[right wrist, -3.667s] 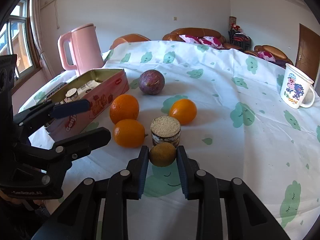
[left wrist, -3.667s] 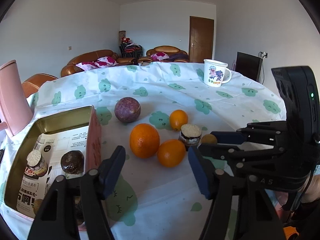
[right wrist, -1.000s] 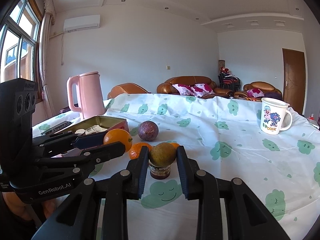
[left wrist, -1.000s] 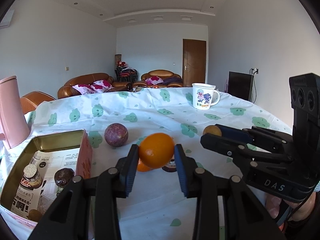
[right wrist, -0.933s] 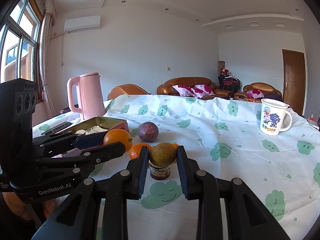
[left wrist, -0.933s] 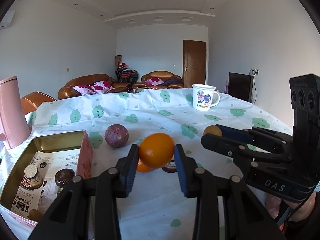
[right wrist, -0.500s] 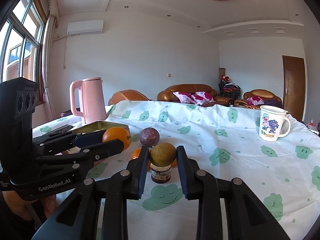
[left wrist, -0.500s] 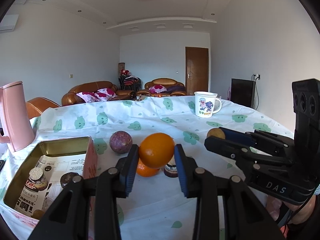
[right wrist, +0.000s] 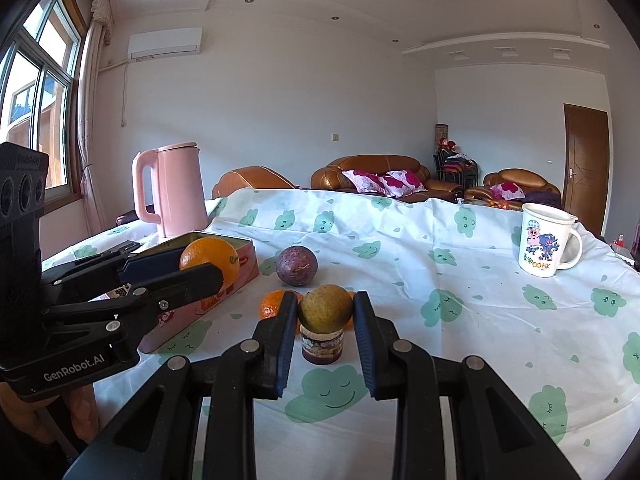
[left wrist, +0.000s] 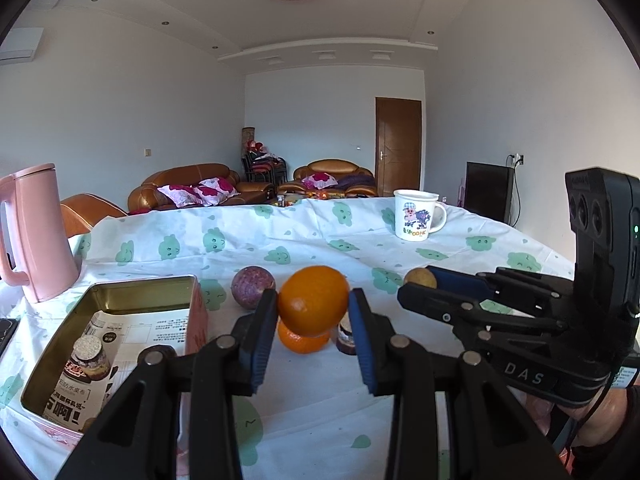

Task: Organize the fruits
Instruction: 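Lift the orange with left gripper while right lifts the kiwi toward the tin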

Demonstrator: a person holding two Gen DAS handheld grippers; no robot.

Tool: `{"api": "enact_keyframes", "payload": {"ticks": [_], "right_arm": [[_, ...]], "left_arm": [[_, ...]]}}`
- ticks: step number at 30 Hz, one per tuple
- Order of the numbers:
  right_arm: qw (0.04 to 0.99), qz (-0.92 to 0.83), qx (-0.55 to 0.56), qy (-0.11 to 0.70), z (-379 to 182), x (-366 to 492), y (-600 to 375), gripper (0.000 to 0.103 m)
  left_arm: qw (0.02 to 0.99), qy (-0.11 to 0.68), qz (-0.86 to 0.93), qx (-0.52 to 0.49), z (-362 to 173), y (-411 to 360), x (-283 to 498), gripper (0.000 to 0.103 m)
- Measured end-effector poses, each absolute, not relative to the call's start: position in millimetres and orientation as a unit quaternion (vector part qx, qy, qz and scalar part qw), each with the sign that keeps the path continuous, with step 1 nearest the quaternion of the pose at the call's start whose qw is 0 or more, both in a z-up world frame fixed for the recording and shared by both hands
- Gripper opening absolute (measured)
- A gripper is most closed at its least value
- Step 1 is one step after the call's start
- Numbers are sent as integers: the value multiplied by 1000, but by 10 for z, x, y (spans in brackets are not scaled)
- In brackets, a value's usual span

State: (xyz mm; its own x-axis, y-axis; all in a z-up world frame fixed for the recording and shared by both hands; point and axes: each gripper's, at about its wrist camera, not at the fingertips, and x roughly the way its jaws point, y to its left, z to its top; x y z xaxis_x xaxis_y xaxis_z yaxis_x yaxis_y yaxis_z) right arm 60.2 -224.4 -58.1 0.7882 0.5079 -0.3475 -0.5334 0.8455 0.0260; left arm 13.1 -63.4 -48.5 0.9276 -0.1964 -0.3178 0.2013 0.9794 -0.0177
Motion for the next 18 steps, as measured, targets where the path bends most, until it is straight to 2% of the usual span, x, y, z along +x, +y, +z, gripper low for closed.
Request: {"api": "enact_keyframes", "payload": {"ticks": [18], "right_arm": [[906, 370, -100, 181, -292, 706, -1159, 30]], "left_arm": [[979, 193, 24, -62, -429, 534, 89, 38]]}}
